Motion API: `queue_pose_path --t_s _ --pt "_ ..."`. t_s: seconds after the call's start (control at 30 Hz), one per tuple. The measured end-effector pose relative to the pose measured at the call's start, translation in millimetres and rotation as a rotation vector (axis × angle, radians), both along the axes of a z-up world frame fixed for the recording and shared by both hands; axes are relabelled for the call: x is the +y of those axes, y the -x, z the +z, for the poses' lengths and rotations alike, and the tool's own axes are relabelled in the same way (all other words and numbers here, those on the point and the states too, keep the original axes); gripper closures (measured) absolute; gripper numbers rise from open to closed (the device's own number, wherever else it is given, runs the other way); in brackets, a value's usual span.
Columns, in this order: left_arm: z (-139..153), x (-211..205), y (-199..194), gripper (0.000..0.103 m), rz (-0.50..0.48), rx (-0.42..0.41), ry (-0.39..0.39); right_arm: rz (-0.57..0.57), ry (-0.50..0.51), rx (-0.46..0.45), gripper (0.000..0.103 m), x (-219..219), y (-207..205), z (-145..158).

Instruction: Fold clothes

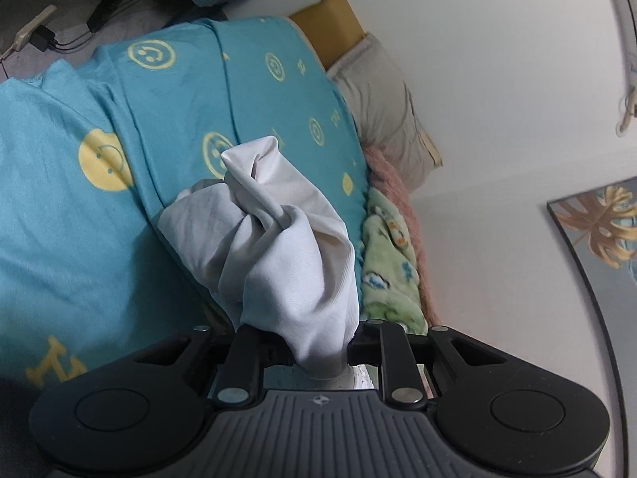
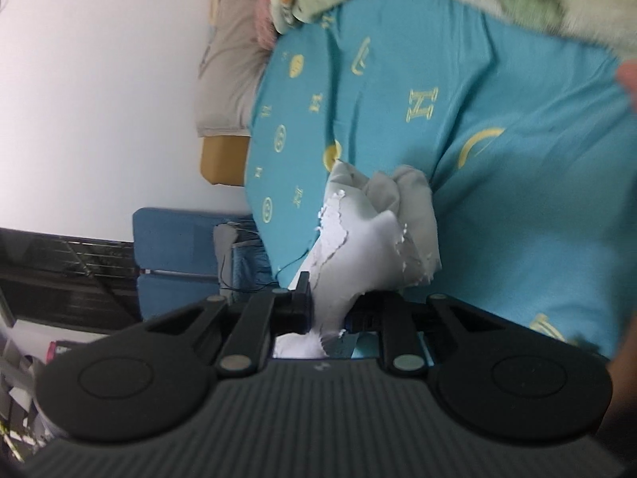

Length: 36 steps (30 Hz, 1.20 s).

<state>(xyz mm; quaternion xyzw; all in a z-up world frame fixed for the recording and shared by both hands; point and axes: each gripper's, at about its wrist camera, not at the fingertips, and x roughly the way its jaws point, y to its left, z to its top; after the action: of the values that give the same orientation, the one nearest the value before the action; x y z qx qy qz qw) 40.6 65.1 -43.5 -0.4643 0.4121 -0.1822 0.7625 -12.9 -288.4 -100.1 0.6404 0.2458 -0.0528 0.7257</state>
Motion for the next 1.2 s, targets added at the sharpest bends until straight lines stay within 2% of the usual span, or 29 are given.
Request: queue_pose_path --t_s 0.17,0.33,0.5,0.7,0.77,0.83,0.93,0.97,1.07,1.17,1.2 --pt "29.0 -44.5 9.6 0.082 -0.093 0.015 0.009 -0.032 0.019 -0.034 0.085 -28.3 37.2 31.8" --pt "44.3 -122.5 -7.7 0.082 -0.196 -0.007 0.03 -0.071 0.056 -0.052 0.085 -98.5 51.1 55.2" --pt "71.1 -233.1 -47.7 0.082 -0.28 -0.08 0.054 -0.115 0.177 -0.093 0.085 -194.5 30.8 100.4" --pt "110.8 -382.4 -110.3 0.082 -0.388 -0.24 0.136 -0.2 0.433 -0.168 0.085 -300.7 13.1 169.1" --pt "109.9 -427.2 -116.8 0.081 -0.427 -0.299 0.136 -0.254 0.487 -0.176 0.085 -325.6 14.5 176.4" --pt "99.0 -463.5 -118.8 0.08 -0.478 -0.334 0.096 -0.296 0.535 -0.158 0.085 -343.1 17.1 169.9" --pt "56.0 -493.1 -112.5 0.079 -0.575 -0.331 -0.014 -0.305 0.644 -0.036 0.085 -347.5 22.2 133.7" --pt "36.8 -494.6 -108.3 0.079 -0.604 -0.316 -0.055 -0.292 0.675 0.01 0.085 -346.5 24.0 117.8" --pt "-18.6 -478.3 -91.6 0.079 -0.665 -0.266 -0.18 -0.22 0.622 0.165 0.085 -341.3 30.9 63.0" --pt "-43.6 -464.0 -81.4 0.076 -0.704 -0.285 -0.243 -0.19 0.632 0.217 0.085 -319.3 42.8 32.3" --pt "-43.7 -461.4 -79.7 0.071 -0.71 -0.293 -0.264 -0.186 0.632 0.227 0.084 -310.1 46.3 28.0"
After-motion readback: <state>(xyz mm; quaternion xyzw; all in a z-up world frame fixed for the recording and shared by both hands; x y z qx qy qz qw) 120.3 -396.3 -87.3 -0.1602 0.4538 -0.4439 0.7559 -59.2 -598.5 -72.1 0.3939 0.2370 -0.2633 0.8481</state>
